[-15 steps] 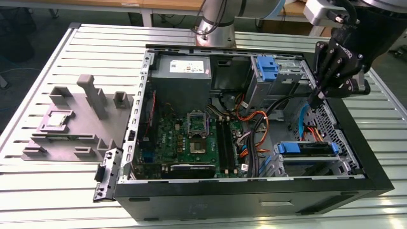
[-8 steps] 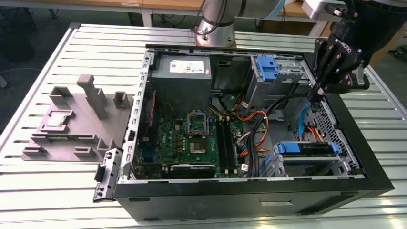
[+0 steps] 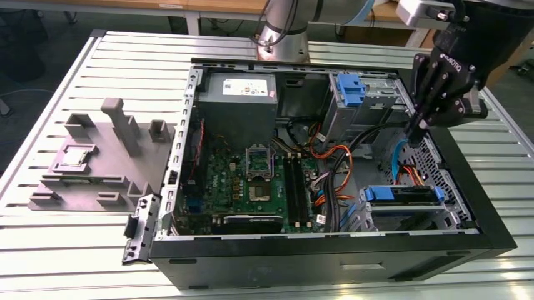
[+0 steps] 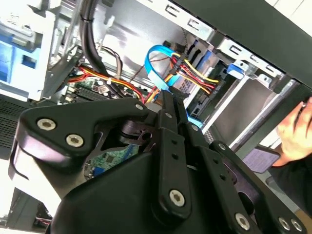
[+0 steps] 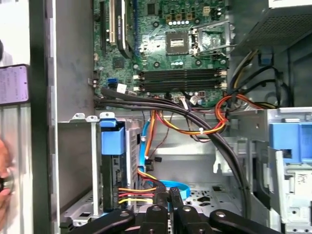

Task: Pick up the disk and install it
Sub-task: 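Insert the second disk wire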

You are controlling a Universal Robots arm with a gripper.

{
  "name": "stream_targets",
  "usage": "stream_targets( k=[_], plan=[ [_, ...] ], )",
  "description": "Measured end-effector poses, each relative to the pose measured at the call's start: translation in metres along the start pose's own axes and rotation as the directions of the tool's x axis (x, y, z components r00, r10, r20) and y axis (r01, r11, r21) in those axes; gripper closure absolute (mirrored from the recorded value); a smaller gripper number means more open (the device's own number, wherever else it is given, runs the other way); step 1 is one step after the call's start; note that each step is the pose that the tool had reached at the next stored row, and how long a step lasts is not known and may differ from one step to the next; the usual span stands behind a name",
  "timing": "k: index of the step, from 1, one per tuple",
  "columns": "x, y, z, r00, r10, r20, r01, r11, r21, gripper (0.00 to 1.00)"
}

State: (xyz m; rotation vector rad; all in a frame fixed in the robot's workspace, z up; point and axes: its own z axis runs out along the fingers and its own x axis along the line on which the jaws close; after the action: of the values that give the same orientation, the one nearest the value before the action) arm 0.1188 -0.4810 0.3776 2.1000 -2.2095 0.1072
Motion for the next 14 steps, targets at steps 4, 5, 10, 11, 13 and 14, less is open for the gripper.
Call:
stream_targets(
  k=[4, 5, 10, 11, 13, 14],
  plan=[
    [-0.0006, 0.0, 0.001, 0.9998, 0.0, -0.0213, 0.0, 1.0, 0.0011, 0.82],
    [-0.0008, 0.0, 0.0009, 0.9998, 0.0, -0.0216, 0.0, 1.0, 0.0011, 0.76],
    [-0.0025, 0.0001, 0.0006, 0.9999, 0.0, -0.0156, 0.0, 1.0, 0.0008, 0.69],
    [-0.0031, 0.0001, 0.0002, 0.9999, 0.0, -0.0156, 0.0, 1.0, 0.0008, 0.69],
    [-0.0041, 0.0002, -0.0007, 0.9999, 0.0, -0.0157, 0.0, 1.0, 0.0008, 0.69],
    [-0.0047, 0.0003, -0.0013, 0.9999, 0.0, -0.0156, 0.0, 1.0, 0.0008, 0.69]
  ],
)
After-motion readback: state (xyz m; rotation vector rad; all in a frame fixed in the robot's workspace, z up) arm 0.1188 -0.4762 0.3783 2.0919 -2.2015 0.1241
